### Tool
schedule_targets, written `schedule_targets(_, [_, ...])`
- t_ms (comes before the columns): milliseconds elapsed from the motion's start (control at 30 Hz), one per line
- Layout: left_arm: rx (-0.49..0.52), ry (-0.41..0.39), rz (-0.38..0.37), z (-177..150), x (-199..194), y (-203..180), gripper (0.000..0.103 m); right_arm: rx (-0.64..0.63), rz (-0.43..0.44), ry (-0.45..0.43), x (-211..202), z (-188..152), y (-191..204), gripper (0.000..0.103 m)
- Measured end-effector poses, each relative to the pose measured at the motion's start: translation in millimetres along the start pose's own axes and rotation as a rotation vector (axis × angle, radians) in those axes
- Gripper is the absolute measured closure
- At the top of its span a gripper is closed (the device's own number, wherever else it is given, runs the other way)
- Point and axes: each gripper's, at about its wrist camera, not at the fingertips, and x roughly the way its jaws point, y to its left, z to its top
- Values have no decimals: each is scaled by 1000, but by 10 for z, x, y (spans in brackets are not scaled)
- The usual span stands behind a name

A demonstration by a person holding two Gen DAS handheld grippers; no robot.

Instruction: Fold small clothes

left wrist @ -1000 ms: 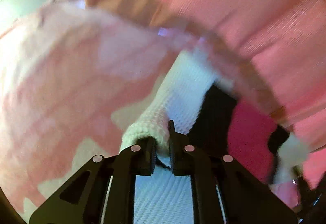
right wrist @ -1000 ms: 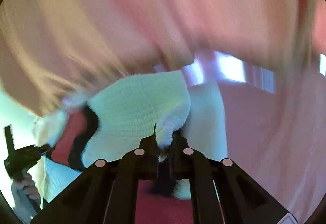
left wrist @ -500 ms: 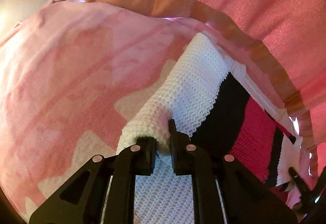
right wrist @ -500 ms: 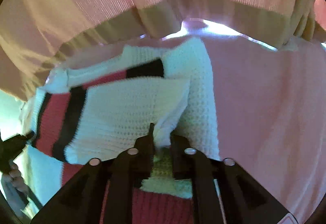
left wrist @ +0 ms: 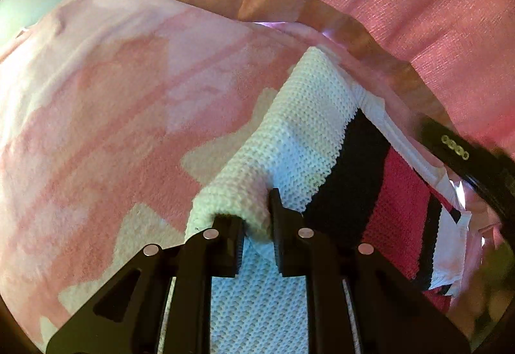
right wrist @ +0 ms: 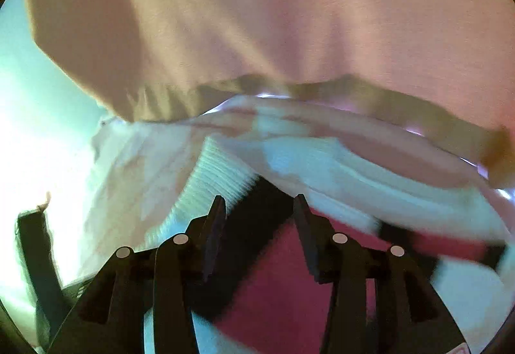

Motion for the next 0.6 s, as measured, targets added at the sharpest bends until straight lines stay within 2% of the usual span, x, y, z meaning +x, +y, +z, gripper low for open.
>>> schedule_targets(200, [32,-11,12,-18,-5,-37,88,-46,-16,36,673,282,209,58])
schedule_targets(233, [28,-11,11,-19,-10,-34,88,-49,-8,47,716,252,222,72])
schedule_targets(267, [23,-10,9,-17,-11,-26,88,-58,27,62,801,275,234,99])
schedule_targets(433, [-9,-8,13,3,-34,52,88,-99,31,-22,732,453,428,100])
schedule_targets(533, [-19,-12,16,21,-39,92,88,-109,-31,12,980,443,435,100])
schedule_targets(600, [-7,-14,21,26,-36,89,88,-86,-26,-1,1018,405,400,99])
